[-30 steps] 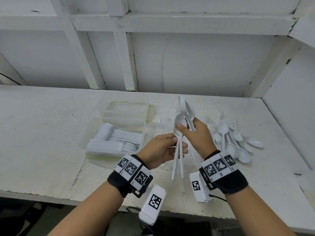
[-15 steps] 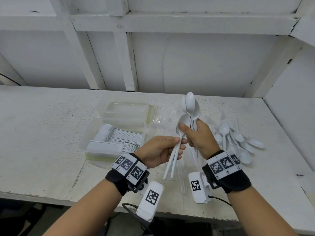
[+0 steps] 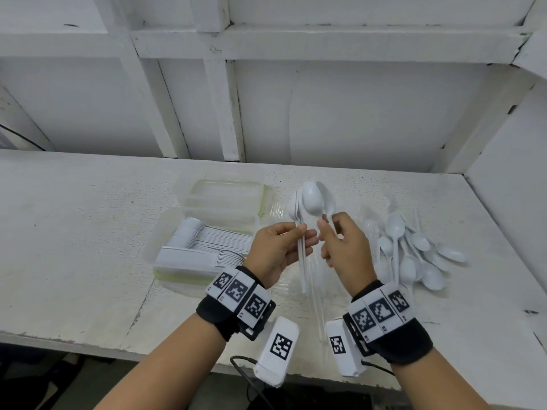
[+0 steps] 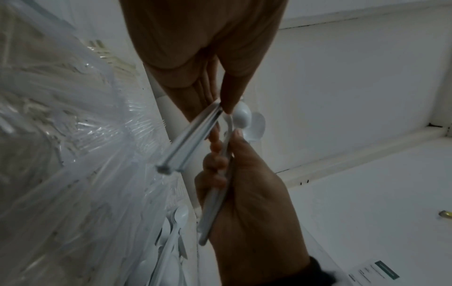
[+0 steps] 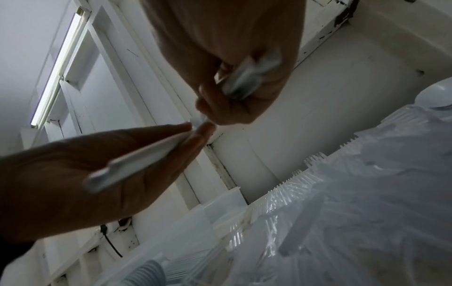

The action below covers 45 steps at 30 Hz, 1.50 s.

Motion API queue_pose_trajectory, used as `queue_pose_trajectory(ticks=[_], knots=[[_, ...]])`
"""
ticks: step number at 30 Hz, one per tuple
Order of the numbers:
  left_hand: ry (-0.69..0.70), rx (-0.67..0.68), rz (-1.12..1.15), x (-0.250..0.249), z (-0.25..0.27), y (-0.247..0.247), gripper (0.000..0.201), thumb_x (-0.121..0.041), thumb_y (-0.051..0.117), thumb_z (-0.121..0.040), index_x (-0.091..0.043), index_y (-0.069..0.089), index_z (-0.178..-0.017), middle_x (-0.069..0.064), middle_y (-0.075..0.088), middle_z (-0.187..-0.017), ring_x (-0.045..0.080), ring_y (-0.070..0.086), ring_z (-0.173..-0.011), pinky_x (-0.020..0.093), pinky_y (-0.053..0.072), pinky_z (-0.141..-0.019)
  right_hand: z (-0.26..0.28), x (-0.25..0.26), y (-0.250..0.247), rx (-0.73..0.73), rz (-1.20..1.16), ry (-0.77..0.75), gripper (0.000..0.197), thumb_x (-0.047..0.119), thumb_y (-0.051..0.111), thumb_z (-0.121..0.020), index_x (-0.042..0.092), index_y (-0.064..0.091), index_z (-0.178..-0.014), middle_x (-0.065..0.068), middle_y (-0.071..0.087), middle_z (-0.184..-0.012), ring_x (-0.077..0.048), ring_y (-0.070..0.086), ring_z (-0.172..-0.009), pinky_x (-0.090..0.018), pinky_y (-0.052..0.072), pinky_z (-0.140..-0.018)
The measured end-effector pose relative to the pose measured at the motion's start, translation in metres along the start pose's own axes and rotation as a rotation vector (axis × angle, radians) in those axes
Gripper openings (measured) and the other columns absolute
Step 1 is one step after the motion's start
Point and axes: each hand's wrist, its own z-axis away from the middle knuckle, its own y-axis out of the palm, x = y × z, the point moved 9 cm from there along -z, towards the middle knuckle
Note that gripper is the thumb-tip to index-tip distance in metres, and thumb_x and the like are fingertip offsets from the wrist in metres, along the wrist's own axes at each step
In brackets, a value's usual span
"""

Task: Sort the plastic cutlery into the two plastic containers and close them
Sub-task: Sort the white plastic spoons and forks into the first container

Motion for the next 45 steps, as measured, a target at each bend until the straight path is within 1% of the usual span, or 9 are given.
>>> queue_pose_trajectory(ticks=[3, 7, 16, 21, 24, 28, 34, 40, 45], knots=[[0.015, -0.005, 0.011, 0.001, 0.001, 0.002, 0.006, -0.005, 0.057, -0.09, -0.002, 0.06, -0.085, 0.007, 0.073, -0.078, 0.015, 0.071, -0.076, 0.025, 0.058, -0.072, 0.004, 0.006, 0.002, -0.063, 0.127, -0.092, 0.024, 0.022, 0.056, -0.091, 0.019, 0.048, -0.069, -0.004, 0.055, -0.065, -0.021, 0.056, -0.062, -0.031, 0.05, -0.054], [0.033, -0.051, 0.002, 0.001, 0.002, 0.001, 0.004, -0.004, 0.058, -0.09, -0.004, 0.057, -0.086, 0.008, 0.071, -0.074, 0.015, 0.069, -0.069, 0.027, 0.058, -0.071, 0.006, 0.008, 0.003, -0.147, 0.229, -0.139, 0.017, 0.019, 0.061, -0.089, 0.014, 0.052, -0.075, -0.001, 0.052, -0.068, -0.009, 0.043, -0.06, -0.012, 0.035, -0.054], [0.028, -0.048, -0.011, 0.003, 0.003, -0.002, 0.013, -0.007, 0.055, -0.092, 0.001, 0.065, -0.093, 0.013, 0.068, -0.082, 0.018, 0.067, -0.071, 0.025, 0.058, -0.069, 0.009, 0.014, 0.011, -0.088, 0.16, -0.11, 0.037, 0.022, 0.058, -0.091, 0.028, 0.04, -0.059, 0.006, 0.043, -0.067, -0.004, 0.043, -0.06, -0.008, 0.038, -0.058], [-0.034, -0.022, 0.004, 0.006, 0.005, -0.005, 0.015, -0.007, 0.055, -0.092, 0.001, 0.068, -0.093, 0.011, 0.071, -0.08, 0.017, 0.069, -0.068, 0.025, 0.058, -0.064, 0.008, 0.002, 0.02, 0.059, 0.107, 0.018, 0.024, 0.024, 0.048, -0.096, 0.006, 0.063, -0.092, -0.005, 0.054, -0.088, -0.006, 0.053, -0.076, -0.008, 0.042, -0.064], [-0.079, -0.009, -0.01, 0.007, 0.005, -0.008, 0.014, -0.006, 0.058, -0.089, 0.004, 0.067, -0.094, 0.011, 0.069, -0.079, 0.017, 0.069, -0.068, 0.025, 0.058, -0.062, 0.007, 0.0, 0.019, 0.093, 0.042, 0.06, 0.02, 0.022, 0.046, -0.097, 0.014, 0.064, -0.091, -0.002, 0.062, -0.083, -0.001, 0.057, -0.071, -0.006, 0.042, -0.06], [-0.087, 0.005, -0.049, 0.006, 0.006, -0.01, 0.008, -0.005, 0.06, -0.088, 0.001, 0.066, -0.086, 0.006, 0.067, -0.069, 0.014, 0.067, -0.063, 0.027, 0.059, -0.062, 0.004, -0.001, 0.019, 0.102, 0.034, 0.101, 0.023, 0.027, 0.045, -0.096, 0.013, 0.056, -0.082, 0.006, 0.046, -0.059, -0.006, 0.041, -0.05, -0.019, 0.034, -0.05], [-0.031, -0.033, -0.071, 0.002, 0.006, -0.013, 0.012, -0.004, 0.06, -0.088, -0.001, 0.064, -0.077, 0.006, 0.064, -0.064, 0.013, 0.065, -0.059, 0.029, 0.058, -0.064, 0.002, -0.003, 0.025, 0.117, -0.023, 0.161, 0.036, 0.039, 0.027, -0.1, 0.019, 0.058, -0.106, 0.016, 0.041, -0.071, 0.002, 0.037, -0.065, -0.016, 0.031, -0.06], [-0.028, -0.015, -0.003, 0.0, 0.008, -0.015, 0.01, -0.002, 0.059, -0.088, 0.001, 0.06, -0.079, 0.012, 0.069, -0.076, 0.017, 0.069, -0.066, 0.029, 0.059, -0.064, 0.005, 0.01, 0.024, 0.044, 0.032, 0.051, 0.011, 0.024, 0.04, -0.098, 0.022, 0.04, -0.109, 0.004, 0.048, -0.066, -0.002, 0.049, -0.054, -0.011, 0.038, -0.05], [-0.006, 0.024, -0.015, -0.003, 0.011, -0.01, 0.018, -0.003, 0.057, -0.089, -0.005, 0.053, -0.072, 0.009, 0.071, -0.07, 0.017, 0.07, -0.066, 0.026, 0.058, -0.061, 0.007, 0.02, 0.024, 0.002, 0.169, -0.11, 0.017, 0.015, 0.052, -0.094, 0.016, 0.064, -0.105, 0.002, 0.054, -0.099, 0.003, 0.052, -0.082, -0.002, 0.041, -0.072]])
